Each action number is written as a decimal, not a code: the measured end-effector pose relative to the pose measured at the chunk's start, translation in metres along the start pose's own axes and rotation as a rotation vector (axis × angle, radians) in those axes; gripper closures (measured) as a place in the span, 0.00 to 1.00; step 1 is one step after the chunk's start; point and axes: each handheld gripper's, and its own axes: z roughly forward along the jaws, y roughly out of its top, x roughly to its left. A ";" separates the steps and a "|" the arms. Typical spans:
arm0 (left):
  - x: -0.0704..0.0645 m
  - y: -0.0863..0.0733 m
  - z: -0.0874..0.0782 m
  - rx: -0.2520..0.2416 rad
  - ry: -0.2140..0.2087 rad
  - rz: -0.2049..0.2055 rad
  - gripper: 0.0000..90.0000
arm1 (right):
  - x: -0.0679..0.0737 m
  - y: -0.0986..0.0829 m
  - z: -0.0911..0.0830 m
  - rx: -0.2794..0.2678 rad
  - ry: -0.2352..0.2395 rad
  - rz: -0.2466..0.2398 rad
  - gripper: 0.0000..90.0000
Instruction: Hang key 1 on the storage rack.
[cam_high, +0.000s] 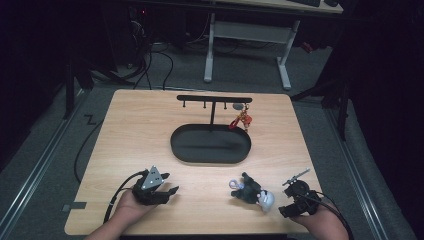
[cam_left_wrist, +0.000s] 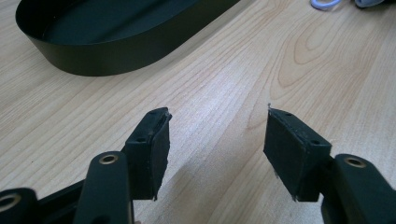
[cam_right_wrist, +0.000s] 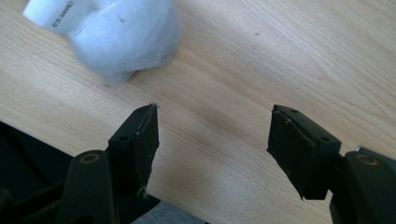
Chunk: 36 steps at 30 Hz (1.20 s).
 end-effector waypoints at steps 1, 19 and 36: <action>0.000 0.000 0.000 0.001 -0.001 0.000 0.46 | 0.001 0.001 0.000 0.011 -0.002 -0.006 0.36; 0.000 0.000 0.000 0.005 -0.006 0.003 0.45 | 0.012 0.017 0.002 0.018 0.031 -0.062 0.15; 0.000 0.000 0.001 0.007 -0.010 0.005 0.45 | 0.035 0.038 0.009 0.019 0.027 -0.184 0.05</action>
